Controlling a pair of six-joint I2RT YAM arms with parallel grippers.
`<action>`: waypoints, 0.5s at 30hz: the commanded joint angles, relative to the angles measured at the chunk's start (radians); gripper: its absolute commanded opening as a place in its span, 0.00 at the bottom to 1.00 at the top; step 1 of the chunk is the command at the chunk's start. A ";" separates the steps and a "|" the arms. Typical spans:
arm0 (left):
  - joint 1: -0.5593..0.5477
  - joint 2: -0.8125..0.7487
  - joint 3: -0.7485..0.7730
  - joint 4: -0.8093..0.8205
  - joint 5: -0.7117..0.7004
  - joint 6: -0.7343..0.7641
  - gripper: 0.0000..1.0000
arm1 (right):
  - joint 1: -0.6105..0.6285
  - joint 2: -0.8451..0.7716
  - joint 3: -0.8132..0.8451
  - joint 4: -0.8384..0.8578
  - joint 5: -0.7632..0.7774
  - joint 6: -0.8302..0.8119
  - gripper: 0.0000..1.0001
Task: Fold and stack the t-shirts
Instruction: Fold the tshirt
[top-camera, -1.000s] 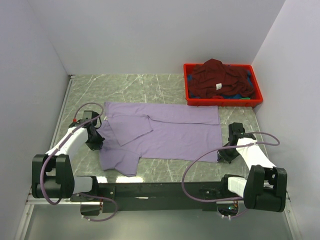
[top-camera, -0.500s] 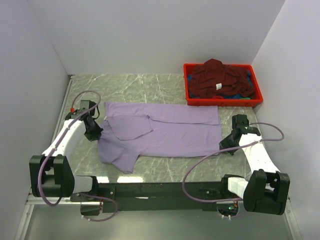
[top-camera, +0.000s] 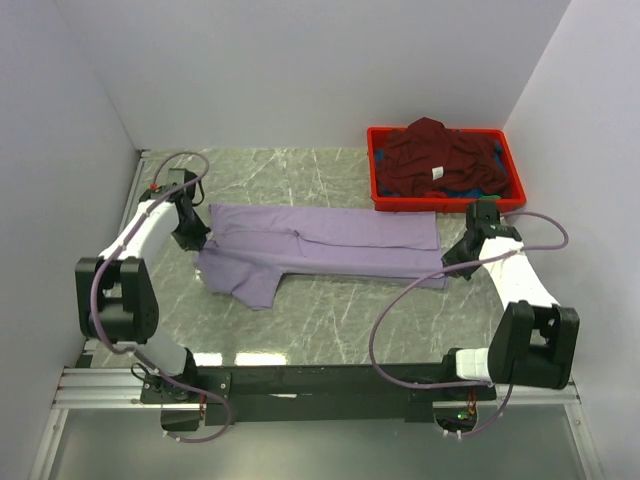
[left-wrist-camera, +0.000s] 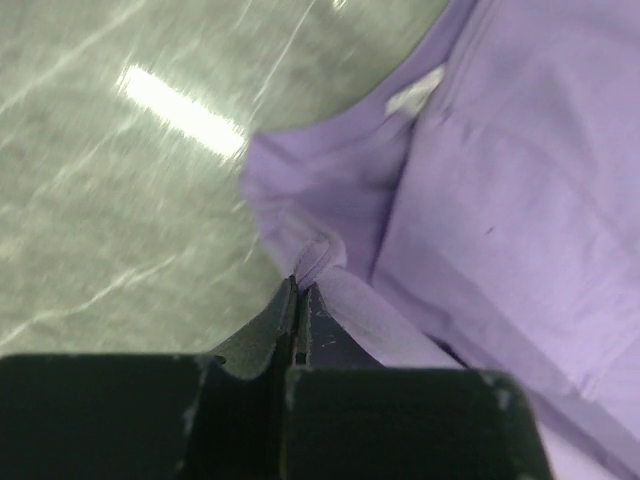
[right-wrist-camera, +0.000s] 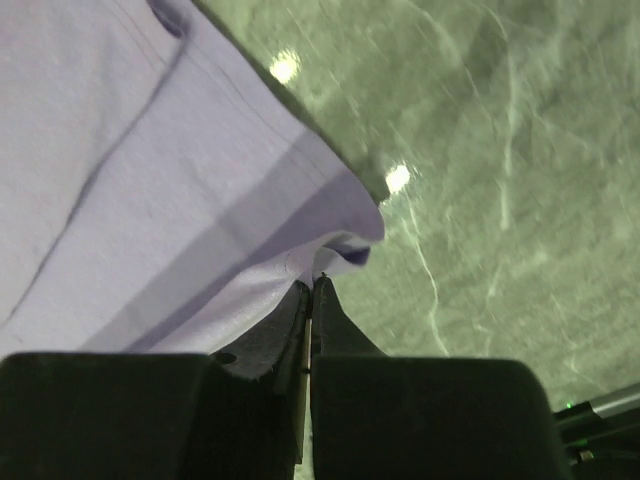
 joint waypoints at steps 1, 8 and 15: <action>0.008 0.059 0.097 0.036 -0.014 0.034 0.01 | -0.004 0.061 0.061 0.071 0.063 -0.024 0.00; 0.008 0.204 0.195 0.060 0.010 0.051 0.01 | 0.019 0.230 0.178 0.103 0.044 -0.055 0.00; 0.008 0.290 0.209 0.092 0.019 0.051 0.01 | 0.033 0.349 0.222 0.126 0.079 -0.058 0.00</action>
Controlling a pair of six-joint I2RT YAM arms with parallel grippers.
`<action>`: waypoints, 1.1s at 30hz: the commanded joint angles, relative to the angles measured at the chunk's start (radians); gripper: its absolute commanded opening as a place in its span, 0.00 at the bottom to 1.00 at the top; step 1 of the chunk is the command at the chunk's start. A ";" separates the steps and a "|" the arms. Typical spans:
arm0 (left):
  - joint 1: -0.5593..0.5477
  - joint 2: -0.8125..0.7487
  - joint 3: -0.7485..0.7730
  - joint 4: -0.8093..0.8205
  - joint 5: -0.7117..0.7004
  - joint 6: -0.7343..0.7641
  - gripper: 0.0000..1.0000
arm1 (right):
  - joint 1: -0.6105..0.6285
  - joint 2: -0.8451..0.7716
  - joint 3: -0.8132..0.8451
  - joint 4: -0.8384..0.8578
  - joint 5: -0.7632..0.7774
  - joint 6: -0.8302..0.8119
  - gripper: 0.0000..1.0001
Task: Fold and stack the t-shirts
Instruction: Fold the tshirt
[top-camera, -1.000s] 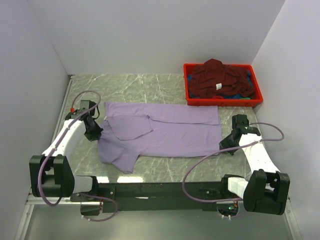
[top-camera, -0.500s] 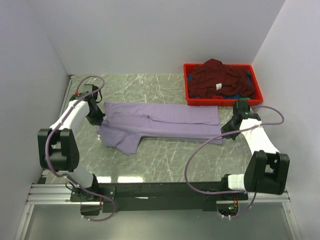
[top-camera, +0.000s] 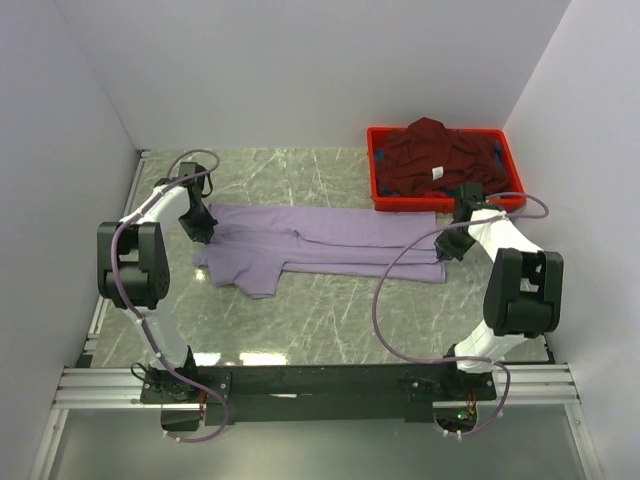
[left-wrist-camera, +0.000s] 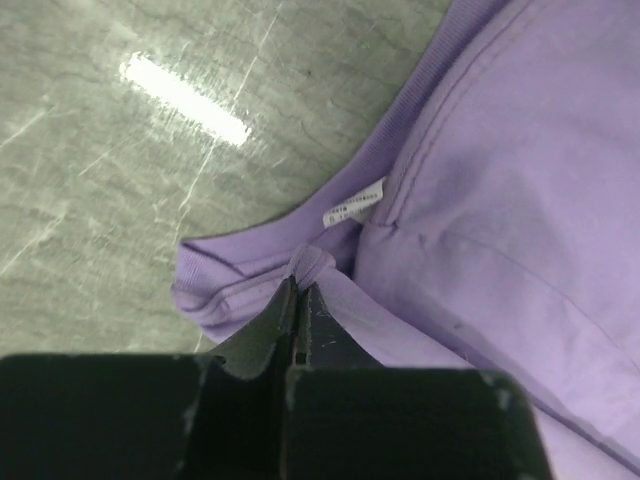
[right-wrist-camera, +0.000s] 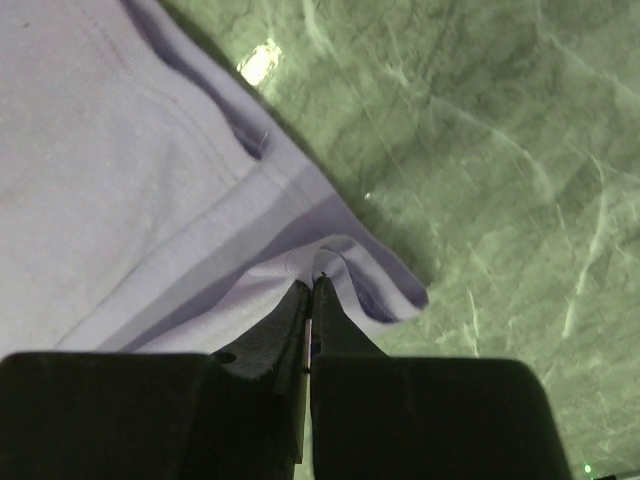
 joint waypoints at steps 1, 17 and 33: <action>0.007 0.014 0.027 0.038 0.002 0.021 0.02 | 0.002 0.037 0.048 0.028 0.066 -0.019 0.00; -0.002 -0.260 -0.186 0.079 -0.044 0.013 0.73 | 0.131 -0.088 0.051 0.027 0.147 -0.060 0.48; -0.250 -0.459 -0.510 0.227 0.031 -0.053 0.66 | 0.301 -0.228 -0.144 0.225 0.005 -0.114 0.50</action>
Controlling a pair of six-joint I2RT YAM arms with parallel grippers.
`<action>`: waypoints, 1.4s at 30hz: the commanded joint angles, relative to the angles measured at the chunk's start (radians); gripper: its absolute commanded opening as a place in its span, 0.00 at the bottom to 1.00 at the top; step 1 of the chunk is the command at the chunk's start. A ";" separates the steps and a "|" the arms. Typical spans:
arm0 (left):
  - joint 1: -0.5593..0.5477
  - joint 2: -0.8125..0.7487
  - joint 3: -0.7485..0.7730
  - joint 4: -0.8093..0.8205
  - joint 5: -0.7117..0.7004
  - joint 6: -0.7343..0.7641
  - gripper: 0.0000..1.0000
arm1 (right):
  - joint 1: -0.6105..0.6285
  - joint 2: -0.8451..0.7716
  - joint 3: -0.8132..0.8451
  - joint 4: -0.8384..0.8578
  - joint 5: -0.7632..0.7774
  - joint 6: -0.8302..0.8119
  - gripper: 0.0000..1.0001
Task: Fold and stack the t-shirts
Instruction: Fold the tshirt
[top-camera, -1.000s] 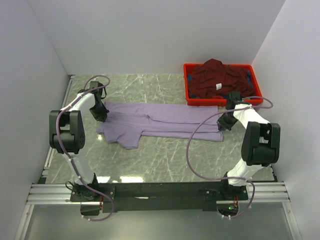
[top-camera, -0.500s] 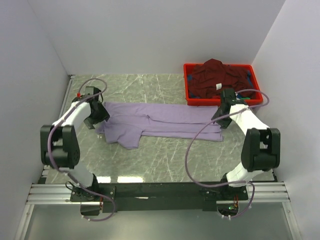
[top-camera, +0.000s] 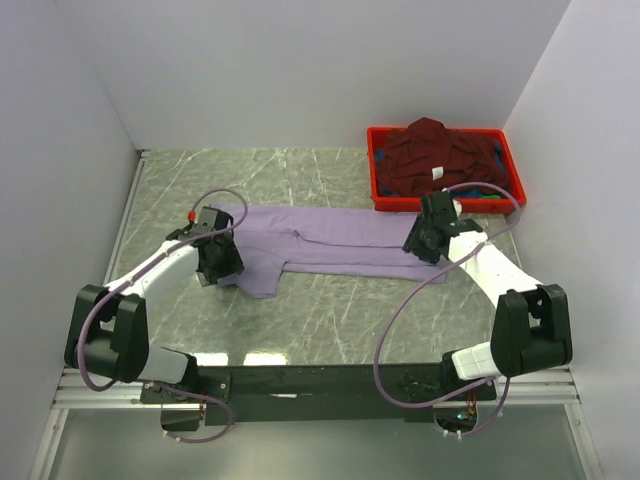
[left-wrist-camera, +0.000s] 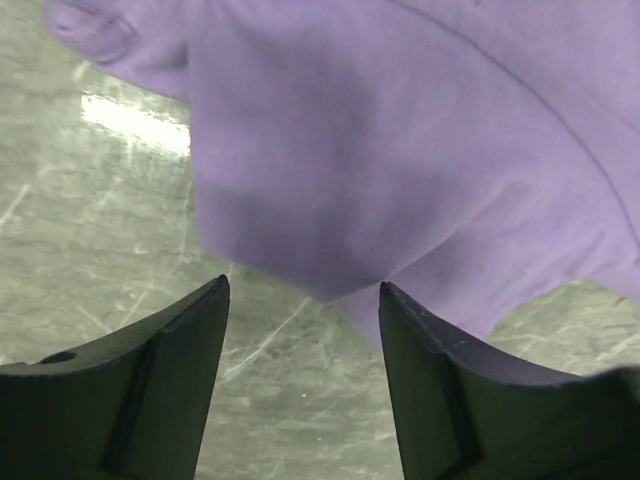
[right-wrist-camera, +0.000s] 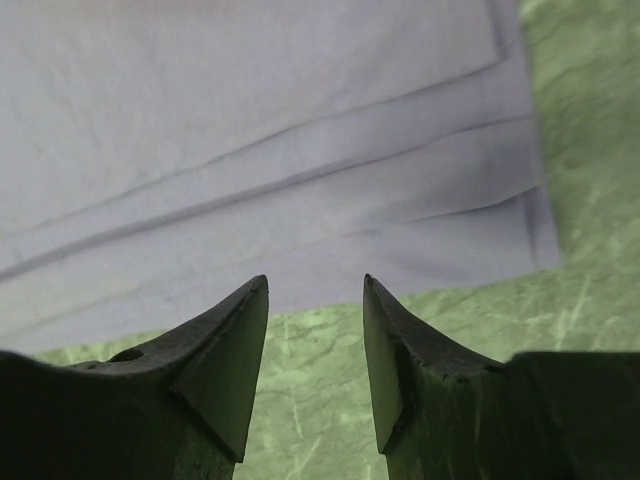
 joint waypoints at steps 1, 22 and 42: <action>-0.024 0.013 -0.005 0.084 -0.016 -0.030 0.65 | 0.027 -0.010 -0.012 0.073 -0.046 -0.022 0.50; -0.051 0.196 0.386 -0.066 -0.087 0.106 0.05 | 0.058 -0.002 0.008 0.053 -0.063 -0.093 0.49; -0.013 0.511 0.773 -0.005 -0.106 0.105 0.84 | 0.223 0.192 0.185 0.049 -0.191 -0.211 0.38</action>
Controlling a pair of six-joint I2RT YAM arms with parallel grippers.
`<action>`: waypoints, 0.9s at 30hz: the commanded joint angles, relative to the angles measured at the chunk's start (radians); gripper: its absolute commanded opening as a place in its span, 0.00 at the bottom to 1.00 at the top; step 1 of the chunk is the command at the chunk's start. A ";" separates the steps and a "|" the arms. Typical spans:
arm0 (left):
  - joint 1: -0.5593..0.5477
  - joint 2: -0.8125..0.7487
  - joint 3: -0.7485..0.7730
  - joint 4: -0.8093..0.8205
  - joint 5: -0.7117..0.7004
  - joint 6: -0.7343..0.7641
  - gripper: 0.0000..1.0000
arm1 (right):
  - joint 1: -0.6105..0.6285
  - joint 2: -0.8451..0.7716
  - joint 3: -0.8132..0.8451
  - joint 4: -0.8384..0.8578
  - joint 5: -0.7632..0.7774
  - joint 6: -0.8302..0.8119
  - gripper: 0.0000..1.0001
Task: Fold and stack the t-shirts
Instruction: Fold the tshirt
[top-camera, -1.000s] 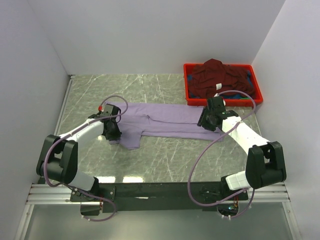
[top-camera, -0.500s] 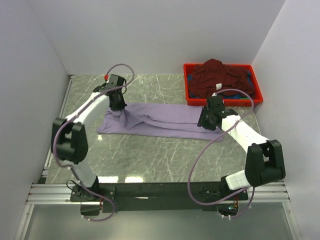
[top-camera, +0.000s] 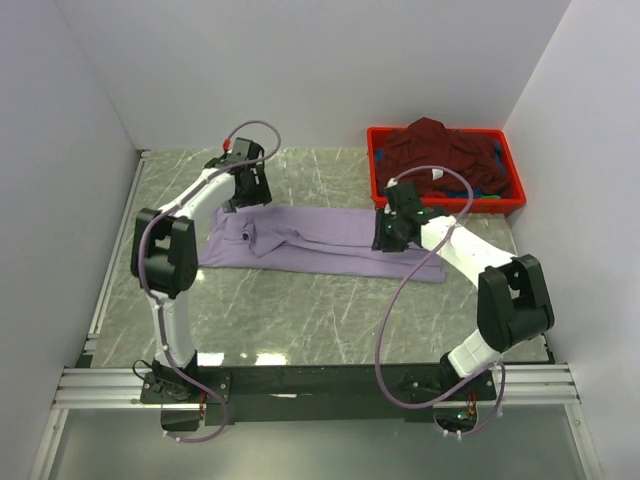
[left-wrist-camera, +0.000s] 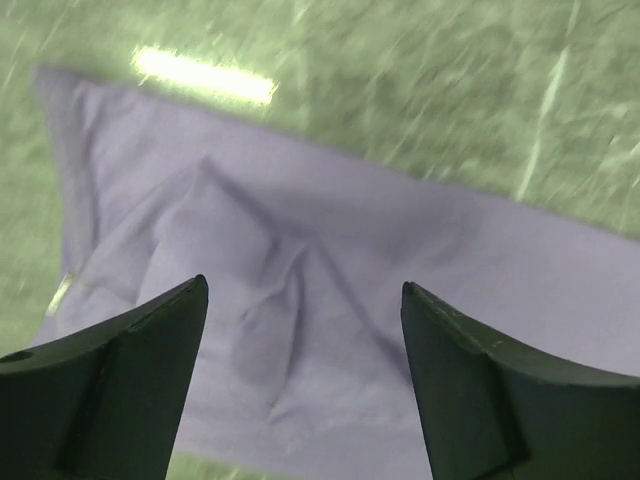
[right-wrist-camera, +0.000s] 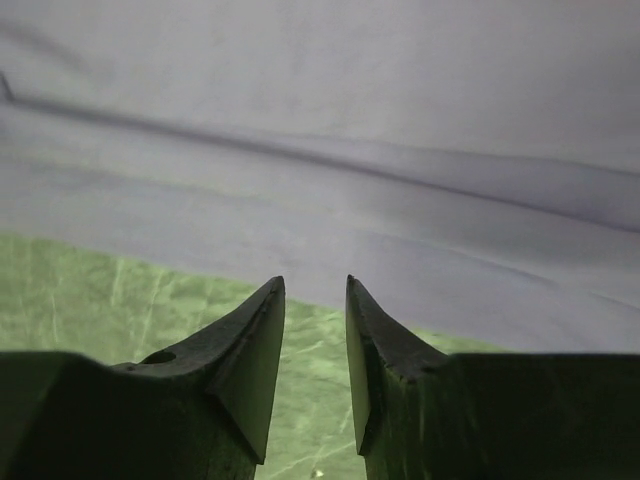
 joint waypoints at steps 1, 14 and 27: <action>0.037 -0.214 -0.115 0.106 0.004 -0.064 0.82 | 0.078 0.045 0.042 0.021 -0.035 -0.024 0.37; 0.213 -0.368 -0.629 0.303 0.170 -0.110 0.39 | 0.232 0.248 0.156 0.086 -0.028 -0.018 0.34; 0.276 -0.287 -0.692 0.232 0.125 -0.100 0.38 | 0.223 0.358 0.219 0.084 0.138 -0.046 0.34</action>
